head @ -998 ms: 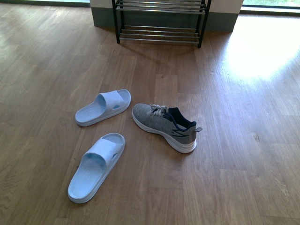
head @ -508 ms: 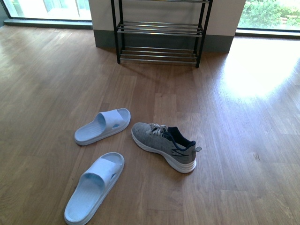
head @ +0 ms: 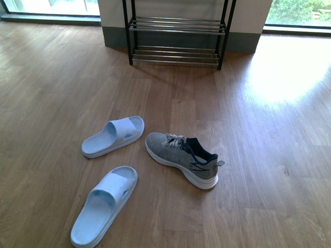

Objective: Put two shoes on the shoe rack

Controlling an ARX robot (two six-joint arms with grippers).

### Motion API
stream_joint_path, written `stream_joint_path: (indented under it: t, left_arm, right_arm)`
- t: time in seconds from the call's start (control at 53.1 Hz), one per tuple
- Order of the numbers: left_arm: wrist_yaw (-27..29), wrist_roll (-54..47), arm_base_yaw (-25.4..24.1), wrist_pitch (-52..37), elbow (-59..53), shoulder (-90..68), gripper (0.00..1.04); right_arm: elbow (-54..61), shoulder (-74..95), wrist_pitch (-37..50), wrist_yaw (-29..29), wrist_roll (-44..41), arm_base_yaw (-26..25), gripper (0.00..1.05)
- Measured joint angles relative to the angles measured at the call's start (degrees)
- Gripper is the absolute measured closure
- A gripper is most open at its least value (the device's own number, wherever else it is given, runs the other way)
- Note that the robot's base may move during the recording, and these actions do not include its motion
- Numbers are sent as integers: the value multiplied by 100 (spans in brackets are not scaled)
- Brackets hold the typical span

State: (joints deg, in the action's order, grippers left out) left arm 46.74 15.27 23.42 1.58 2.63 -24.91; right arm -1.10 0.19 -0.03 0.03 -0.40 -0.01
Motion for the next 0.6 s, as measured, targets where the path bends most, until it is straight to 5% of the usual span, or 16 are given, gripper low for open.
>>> stream_joint_path:
  t: [0.603]
  left_arm:
    - [-9,-4,0,-2,0,-13,91]
  right_arm:
    - [0,2,0,-4,-2,0,9]
